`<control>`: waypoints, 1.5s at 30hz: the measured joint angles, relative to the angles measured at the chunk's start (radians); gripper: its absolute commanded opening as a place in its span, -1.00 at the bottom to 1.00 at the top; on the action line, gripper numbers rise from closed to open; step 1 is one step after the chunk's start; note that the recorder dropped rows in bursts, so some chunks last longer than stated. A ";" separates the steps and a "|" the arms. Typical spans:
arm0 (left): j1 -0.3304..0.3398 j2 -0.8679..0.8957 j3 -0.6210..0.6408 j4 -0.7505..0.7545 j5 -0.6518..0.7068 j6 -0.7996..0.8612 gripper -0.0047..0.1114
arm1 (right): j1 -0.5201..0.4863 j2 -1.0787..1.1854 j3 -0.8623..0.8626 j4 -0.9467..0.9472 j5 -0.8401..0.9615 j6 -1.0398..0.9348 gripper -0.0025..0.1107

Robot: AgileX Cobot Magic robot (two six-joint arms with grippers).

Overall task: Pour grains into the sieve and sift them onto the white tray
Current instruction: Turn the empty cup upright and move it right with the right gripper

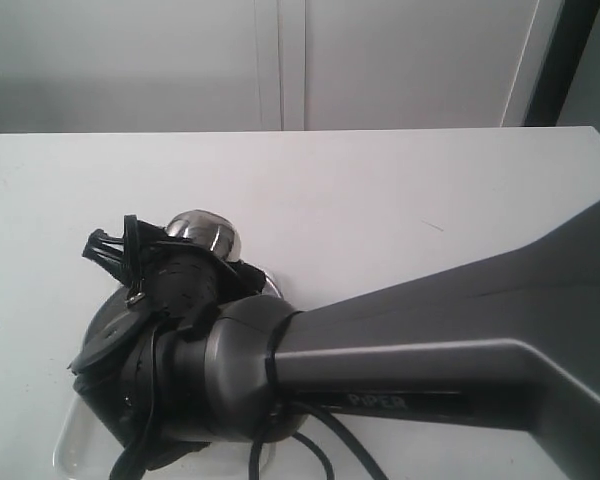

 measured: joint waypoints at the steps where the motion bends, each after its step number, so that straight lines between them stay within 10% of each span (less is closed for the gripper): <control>1: 0.000 0.000 0.000 0.000 0.000 0.000 -0.92 | 0.000 0.000 0.000 -0.004 -0.002 0.031 -0.96; 11: 0.000 0.000 0.000 0.000 0.000 0.000 -0.92 | -0.003 -0.017 0.000 0.069 -0.056 0.115 -0.96; 22: 0.000 0.000 0.000 0.000 0.000 0.000 -0.92 | -0.083 -0.168 0.006 0.228 -0.367 0.665 -0.96; 38: 0.000 0.000 0.000 0.000 0.000 0.000 -0.92 | -0.397 -0.441 0.294 0.746 -0.920 1.008 -0.96; 45: 0.000 0.000 0.000 0.000 0.000 0.000 -0.92 | -0.520 -0.492 0.370 0.782 -0.772 1.267 -0.96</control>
